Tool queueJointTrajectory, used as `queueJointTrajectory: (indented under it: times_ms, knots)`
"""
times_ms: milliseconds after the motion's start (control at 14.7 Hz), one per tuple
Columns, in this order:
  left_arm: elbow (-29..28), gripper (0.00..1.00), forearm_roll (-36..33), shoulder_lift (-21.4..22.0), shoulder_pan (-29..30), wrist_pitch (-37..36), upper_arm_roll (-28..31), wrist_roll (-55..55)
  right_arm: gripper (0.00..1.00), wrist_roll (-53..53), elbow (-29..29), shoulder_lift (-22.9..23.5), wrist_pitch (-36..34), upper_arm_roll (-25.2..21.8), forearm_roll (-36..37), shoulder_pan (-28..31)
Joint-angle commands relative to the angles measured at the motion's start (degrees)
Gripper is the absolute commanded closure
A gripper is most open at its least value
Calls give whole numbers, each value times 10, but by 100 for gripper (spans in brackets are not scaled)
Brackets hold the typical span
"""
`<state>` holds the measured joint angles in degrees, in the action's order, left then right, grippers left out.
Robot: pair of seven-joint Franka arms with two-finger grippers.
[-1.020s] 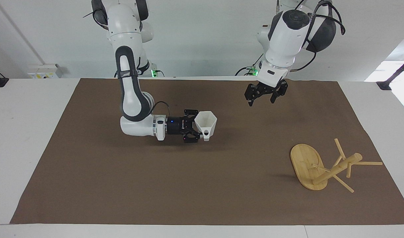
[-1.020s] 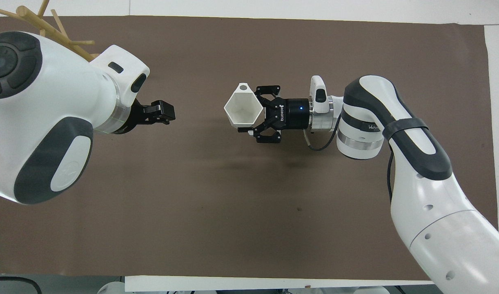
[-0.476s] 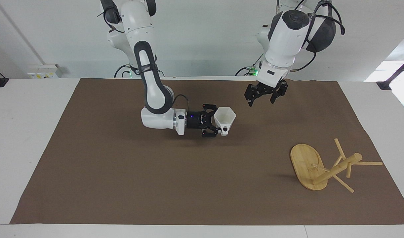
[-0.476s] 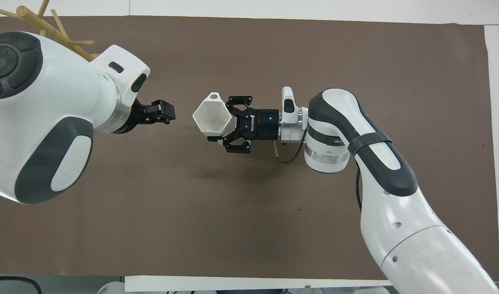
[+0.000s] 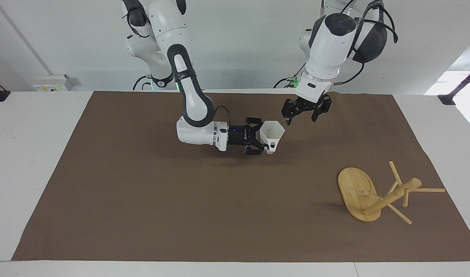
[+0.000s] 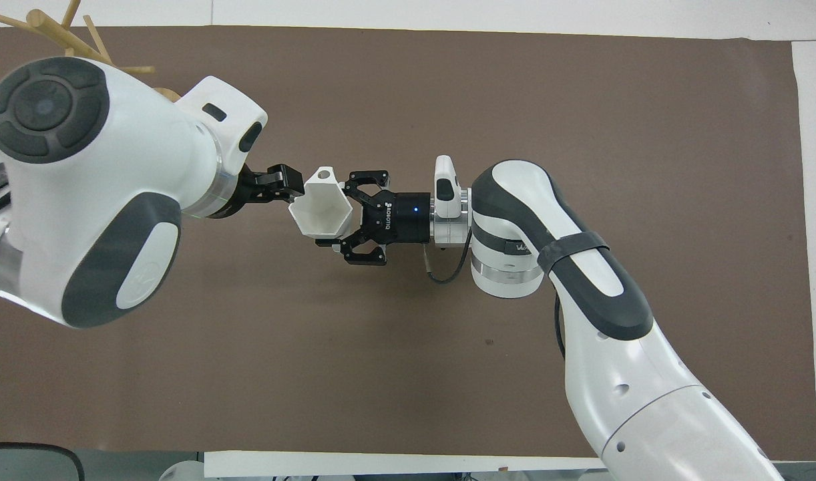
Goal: Hang cup on rack
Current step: 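Grasp the mug with the left gripper from the right gripper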
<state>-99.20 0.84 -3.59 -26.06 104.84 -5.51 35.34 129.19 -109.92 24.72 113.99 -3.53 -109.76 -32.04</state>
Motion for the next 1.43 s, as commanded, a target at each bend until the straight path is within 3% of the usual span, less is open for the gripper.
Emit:
queueJointTrajectory:
  times_ms: [0,136,340,476,680,1088,1361]
  knots:
    - [15,4,-2,-21,-13,6,6,16,100,30,-9,-12,6,-1,-26,0]
    - [7,9,-1,-21,-24,6,6,17,100,30,-9,-12,8,-1,-44,-4]
    - [1,31,0,-23,-31,8,6,30,100,30,-9,-12,8,-1,-45,-4]
    - [1,52,0,-29,-31,11,6,41,100,30,-9,-11,10,-1,-46,-4]
    - [1,99,0,-30,-32,14,6,43,100,30,-9,-11,10,-1,-46,-4]
    - [4,100,0,-30,-32,14,6,58,100,29,-8,-11,11,-2,-46,-4]
    - [7,100,1,-33,-32,22,6,95,64,27,-9,-11,15,-3,-39,-2]
